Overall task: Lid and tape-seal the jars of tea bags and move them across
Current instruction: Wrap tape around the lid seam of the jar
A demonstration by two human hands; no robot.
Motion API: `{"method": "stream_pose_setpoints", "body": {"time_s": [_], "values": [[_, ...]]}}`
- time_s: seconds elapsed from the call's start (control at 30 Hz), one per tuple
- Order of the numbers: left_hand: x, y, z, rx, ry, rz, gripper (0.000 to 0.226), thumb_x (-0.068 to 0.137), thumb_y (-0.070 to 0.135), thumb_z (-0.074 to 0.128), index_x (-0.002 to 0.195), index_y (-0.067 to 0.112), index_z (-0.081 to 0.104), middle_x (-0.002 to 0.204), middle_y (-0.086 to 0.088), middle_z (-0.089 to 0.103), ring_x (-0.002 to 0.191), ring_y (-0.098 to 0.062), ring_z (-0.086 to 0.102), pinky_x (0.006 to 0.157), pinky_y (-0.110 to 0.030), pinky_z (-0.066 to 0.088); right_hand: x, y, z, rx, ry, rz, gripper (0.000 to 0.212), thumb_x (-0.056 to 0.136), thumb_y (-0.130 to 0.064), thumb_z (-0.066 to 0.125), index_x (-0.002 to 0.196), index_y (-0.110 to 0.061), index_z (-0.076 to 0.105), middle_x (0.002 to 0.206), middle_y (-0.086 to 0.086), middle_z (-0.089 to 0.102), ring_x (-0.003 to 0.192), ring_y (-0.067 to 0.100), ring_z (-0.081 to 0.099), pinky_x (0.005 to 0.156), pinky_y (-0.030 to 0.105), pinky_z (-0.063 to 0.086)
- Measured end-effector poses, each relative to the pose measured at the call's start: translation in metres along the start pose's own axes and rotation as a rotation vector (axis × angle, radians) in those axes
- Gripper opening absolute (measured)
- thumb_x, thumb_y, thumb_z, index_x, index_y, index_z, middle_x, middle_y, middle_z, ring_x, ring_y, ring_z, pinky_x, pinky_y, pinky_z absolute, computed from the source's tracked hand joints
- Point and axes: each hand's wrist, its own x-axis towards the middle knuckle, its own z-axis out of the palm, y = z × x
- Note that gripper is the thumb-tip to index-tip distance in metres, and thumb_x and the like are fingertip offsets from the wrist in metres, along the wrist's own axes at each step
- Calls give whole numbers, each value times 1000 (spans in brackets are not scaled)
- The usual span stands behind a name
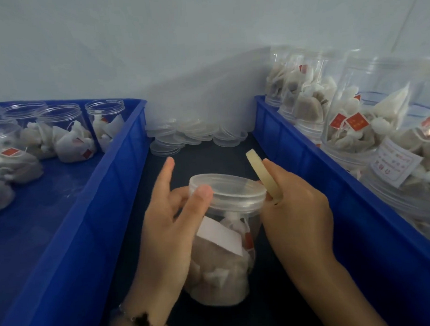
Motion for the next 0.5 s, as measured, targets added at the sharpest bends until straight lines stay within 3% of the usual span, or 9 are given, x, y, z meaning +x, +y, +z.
{"method": "stream_pose_setpoints", "body": {"time_s": [0.07,0.17,0.23,0.3,0.33,0.4,0.5], "values": [[-2,-1,4,-5,-49,-6,85,67,64,63,140,39,28,89,51,54,88,28,51,72,2,40,-4,-6,1,-7,67,-14,42,89,-9,57,129,-18,56,114,3,66,95,23,64,77,40,51],[-3,-2,8,68,-65,-54,99,30,83,68,119,53,35,110,49,46,103,22,48,74,4,37,-9,-7,3,-74,121,-113,54,77,-5,73,128,-4,56,111,14,67,88,31,68,65,44,54],[-2,-5,8,139,6,-23,94,25,78,71,110,52,39,109,49,44,102,22,47,73,5,36,-8,-8,2,9,42,-104,54,87,-24,60,138,-21,45,128,1,59,105,23,61,80,43,49],[0,-6,8,170,87,21,83,31,73,71,105,49,42,106,47,47,99,20,49,72,4,37,-5,-10,1,160,-154,-19,55,89,-49,35,141,-49,18,139,-27,37,121,2,42,95,36,38],[1,-6,7,181,115,32,79,33,72,70,104,49,43,106,45,48,98,18,51,71,3,38,-3,-11,1,158,-218,-50,56,88,-50,29,139,-55,6,136,-34,32,121,-3,40,96,35,37],[3,-7,5,195,147,44,73,36,71,69,101,49,44,104,40,50,97,15,52,71,1,39,0,-14,1,83,-335,-113,65,92,-34,37,131,-64,-7,126,-25,44,109,5,52,89,37,45],[5,-8,1,227,155,68,69,38,71,68,99,47,46,103,38,50,97,15,52,71,1,39,4,-8,0,37,-389,-101,86,91,-25,52,120,-76,-11,94,-14,59,76,6,57,70,34,52]]}}
